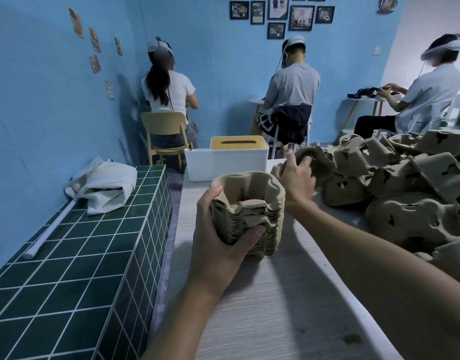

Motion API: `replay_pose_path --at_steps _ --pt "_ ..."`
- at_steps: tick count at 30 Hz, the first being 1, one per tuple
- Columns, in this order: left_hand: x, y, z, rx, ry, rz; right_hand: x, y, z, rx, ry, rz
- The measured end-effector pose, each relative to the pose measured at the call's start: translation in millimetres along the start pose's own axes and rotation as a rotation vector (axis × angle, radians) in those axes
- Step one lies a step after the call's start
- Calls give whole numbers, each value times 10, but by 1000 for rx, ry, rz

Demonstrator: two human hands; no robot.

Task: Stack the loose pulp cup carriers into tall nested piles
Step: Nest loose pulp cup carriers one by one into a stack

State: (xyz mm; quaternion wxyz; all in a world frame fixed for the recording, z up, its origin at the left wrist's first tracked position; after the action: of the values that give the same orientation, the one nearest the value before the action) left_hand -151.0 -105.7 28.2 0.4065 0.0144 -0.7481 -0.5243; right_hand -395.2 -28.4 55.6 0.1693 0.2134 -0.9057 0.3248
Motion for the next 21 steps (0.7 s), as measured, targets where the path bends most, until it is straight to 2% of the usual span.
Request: replay_pose_path --at_steps 6,9,12,14,17,21 --pt "5 6 -12 -2 5 7 -348 -4 -284 157 86 -91" --pt "0 20 -18 -10 2 0 -628 -46 -464 185 26 -255" --pt "-9 35 -22 -26 -1 -14 -966 -92 -652 39 -32 -503" --pt "-21 35 -42 -27 8 -24 -1167 -39 -799 10 -34 -591" --pt "-69 55 -82 -13 15 -33 -1337 127 -946 34 -85 -586" --pt "-164 120 -113 -21 10 -42 -1523 260 -983 -42 -248 -609"
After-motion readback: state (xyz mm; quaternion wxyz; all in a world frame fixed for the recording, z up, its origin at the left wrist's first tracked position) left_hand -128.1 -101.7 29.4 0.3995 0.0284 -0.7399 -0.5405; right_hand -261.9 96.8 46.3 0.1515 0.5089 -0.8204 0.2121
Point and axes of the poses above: each hand's wrist, its own x-axis towards the middle knuckle, its own z-axis out of the palm, y = z × x, the point moved 8 cm from there along x, towards the middle knuckle, and after that the axes turned 8 degrees about -y, right-handed, at the moved point
